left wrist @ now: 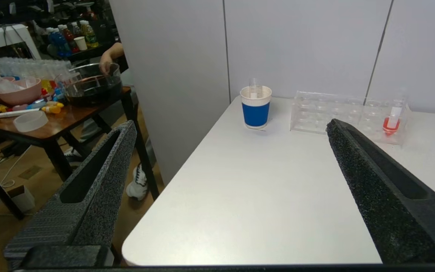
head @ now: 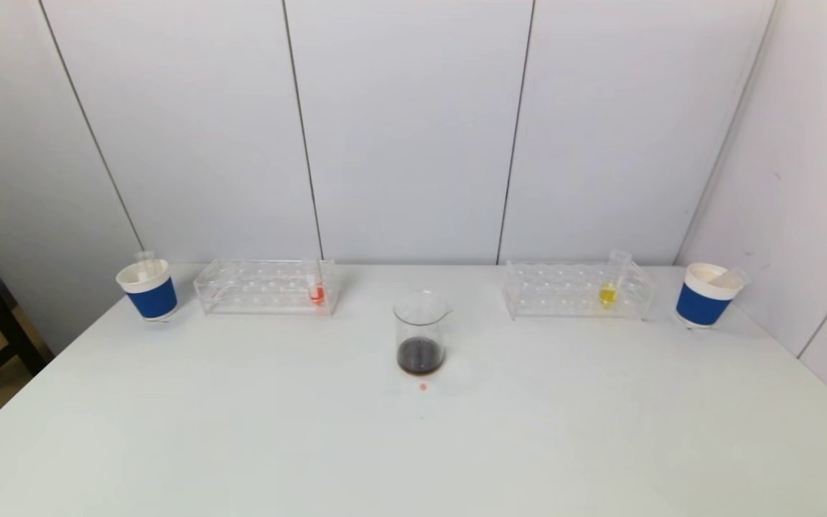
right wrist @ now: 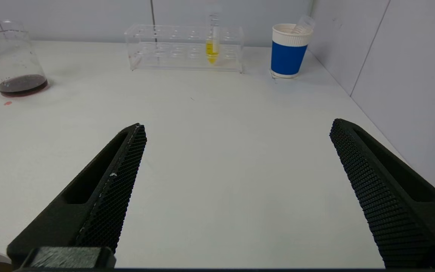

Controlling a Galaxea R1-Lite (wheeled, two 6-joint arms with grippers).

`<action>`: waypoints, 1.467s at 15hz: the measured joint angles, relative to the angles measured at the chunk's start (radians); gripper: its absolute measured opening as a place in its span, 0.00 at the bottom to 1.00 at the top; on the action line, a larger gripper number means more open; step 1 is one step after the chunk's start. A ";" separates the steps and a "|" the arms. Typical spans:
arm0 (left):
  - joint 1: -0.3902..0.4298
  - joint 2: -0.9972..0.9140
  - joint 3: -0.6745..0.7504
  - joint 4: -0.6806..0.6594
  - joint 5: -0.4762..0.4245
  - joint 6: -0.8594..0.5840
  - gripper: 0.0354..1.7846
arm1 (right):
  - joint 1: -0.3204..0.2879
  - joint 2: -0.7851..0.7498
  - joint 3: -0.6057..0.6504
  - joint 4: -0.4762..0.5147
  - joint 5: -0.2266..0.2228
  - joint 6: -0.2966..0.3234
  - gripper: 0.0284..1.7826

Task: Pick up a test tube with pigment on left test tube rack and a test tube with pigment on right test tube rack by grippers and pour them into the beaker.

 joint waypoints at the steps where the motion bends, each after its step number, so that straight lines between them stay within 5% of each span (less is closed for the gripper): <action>1: 0.007 -0.044 0.024 0.022 -0.006 0.001 0.99 | 0.000 0.000 0.000 0.000 0.001 0.000 0.99; 9: 0.022 -0.254 0.201 0.096 -0.072 0.010 0.99 | 0.000 0.000 0.000 0.000 0.000 0.000 0.99; 14: 0.022 -0.263 0.352 -0.035 -0.149 0.010 0.99 | 0.000 0.000 0.000 0.000 0.000 0.000 0.99; 22: 0.022 -0.263 0.452 -0.081 -0.373 -0.013 0.99 | 0.000 0.000 0.000 0.000 0.000 0.000 0.99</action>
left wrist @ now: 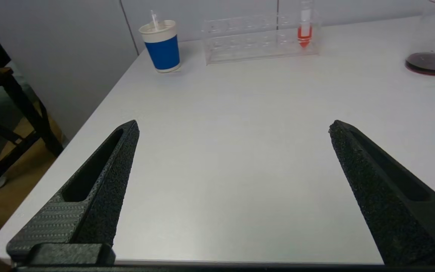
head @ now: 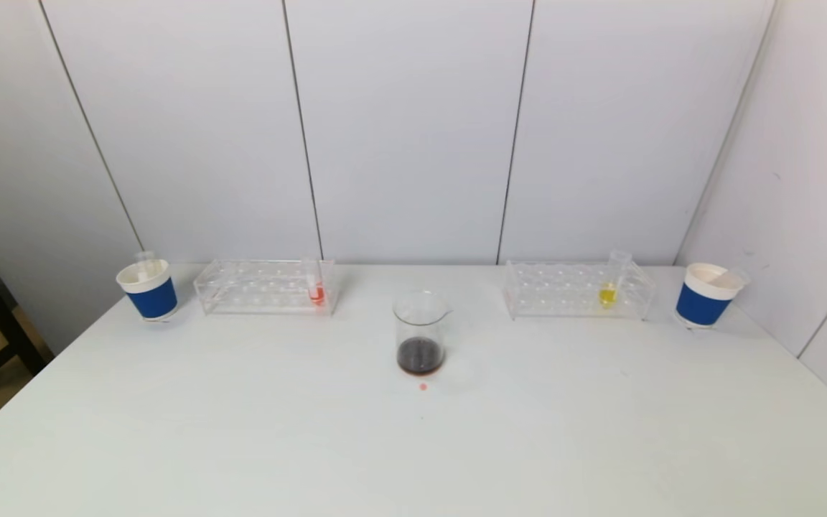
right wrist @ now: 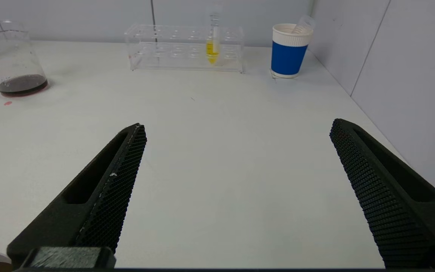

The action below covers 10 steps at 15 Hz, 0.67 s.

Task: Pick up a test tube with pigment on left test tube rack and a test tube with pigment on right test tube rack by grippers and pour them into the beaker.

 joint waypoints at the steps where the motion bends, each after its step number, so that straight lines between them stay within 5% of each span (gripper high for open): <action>1: 0.000 0.000 0.019 0.000 -0.027 -0.009 0.99 | 0.000 0.000 0.000 0.000 0.000 0.000 0.99; 10: -0.002 0.000 0.046 -0.028 -0.043 -0.018 0.99 | 0.000 0.000 0.000 0.000 0.000 0.000 0.99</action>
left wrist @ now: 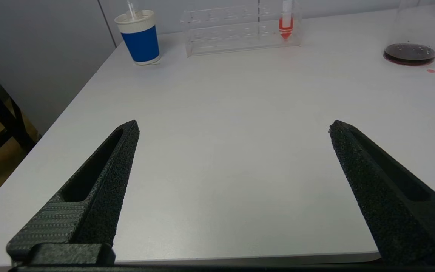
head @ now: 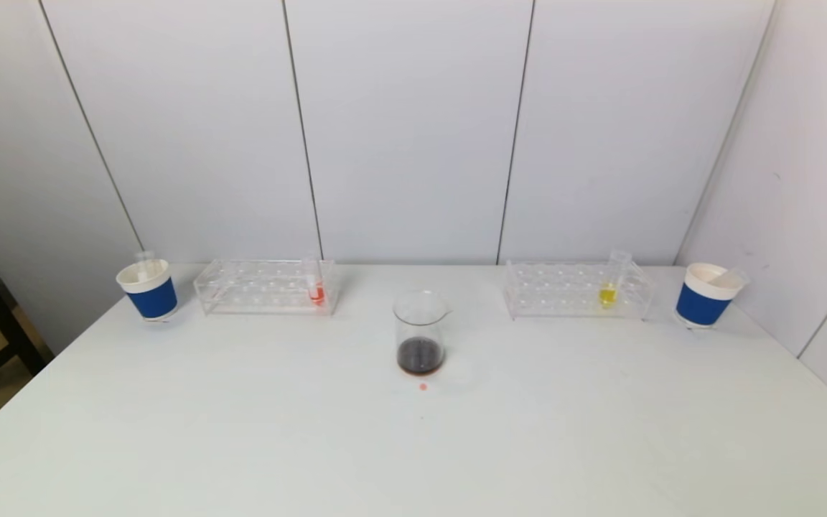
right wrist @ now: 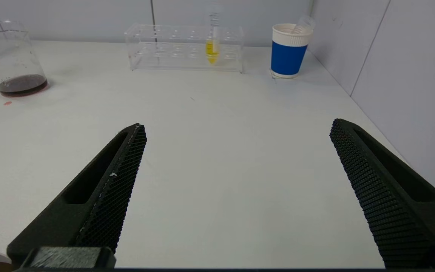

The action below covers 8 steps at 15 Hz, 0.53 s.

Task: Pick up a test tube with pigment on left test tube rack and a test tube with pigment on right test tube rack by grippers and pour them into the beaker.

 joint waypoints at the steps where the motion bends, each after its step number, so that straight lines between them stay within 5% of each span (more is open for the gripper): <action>1: 0.000 0.000 0.000 0.000 0.000 0.000 0.99 | 0.000 0.000 0.000 0.000 0.000 0.000 0.99; 8: 0.000 0.000 0.000 0.000 0.000 0.000 0.99 | 0.001 0.000 0.000 -0.001 0.000 -0.004 0.99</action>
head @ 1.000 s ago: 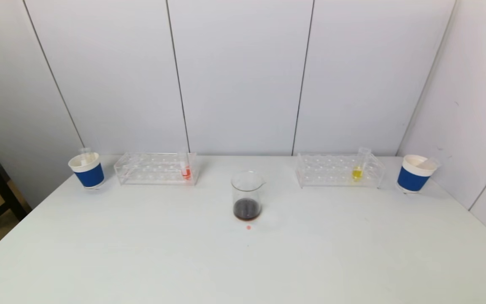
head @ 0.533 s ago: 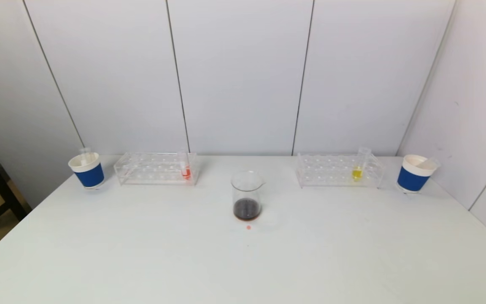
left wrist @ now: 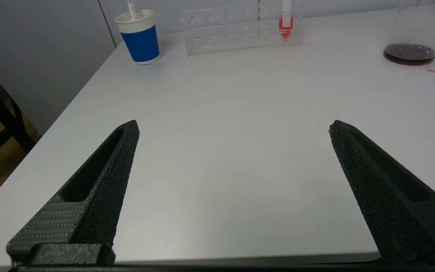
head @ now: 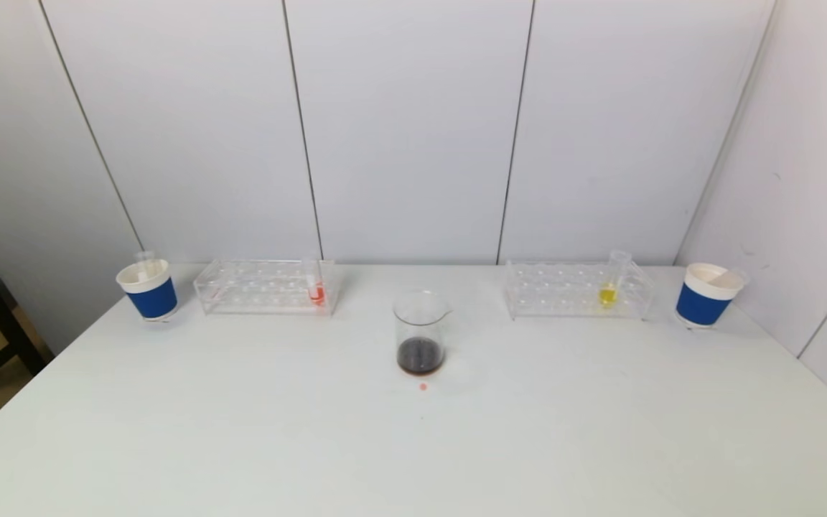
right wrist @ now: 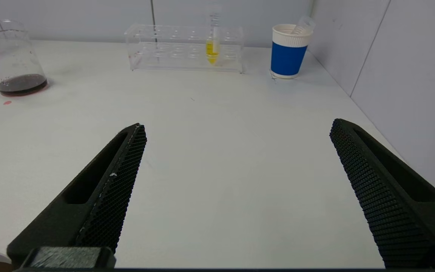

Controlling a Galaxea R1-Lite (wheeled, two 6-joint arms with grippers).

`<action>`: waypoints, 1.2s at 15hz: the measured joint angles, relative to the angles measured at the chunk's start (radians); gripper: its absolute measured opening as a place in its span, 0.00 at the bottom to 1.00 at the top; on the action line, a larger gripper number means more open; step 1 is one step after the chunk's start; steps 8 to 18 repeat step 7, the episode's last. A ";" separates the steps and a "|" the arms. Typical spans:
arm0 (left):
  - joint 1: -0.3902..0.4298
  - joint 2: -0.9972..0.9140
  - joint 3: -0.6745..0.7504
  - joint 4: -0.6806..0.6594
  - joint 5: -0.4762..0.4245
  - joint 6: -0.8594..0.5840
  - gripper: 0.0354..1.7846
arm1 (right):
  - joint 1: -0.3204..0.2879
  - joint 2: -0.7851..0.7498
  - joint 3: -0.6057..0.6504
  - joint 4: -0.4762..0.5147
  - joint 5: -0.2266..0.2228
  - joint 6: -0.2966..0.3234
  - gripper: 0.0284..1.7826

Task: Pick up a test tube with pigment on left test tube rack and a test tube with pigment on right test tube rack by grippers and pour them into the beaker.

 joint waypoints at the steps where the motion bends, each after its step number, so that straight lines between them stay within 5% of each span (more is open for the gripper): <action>1: 0.000 0.000 0.000 0.000 0.000 0.000 0.99 | 0.000 0.000 0.000 0.001 0.000 0.002 0.99; 18: 0.000 0.000 0.000 0.000 0.000 0.000 0.99 | 0.000 0.000 0.000 0.000 0.000 0.021 0.99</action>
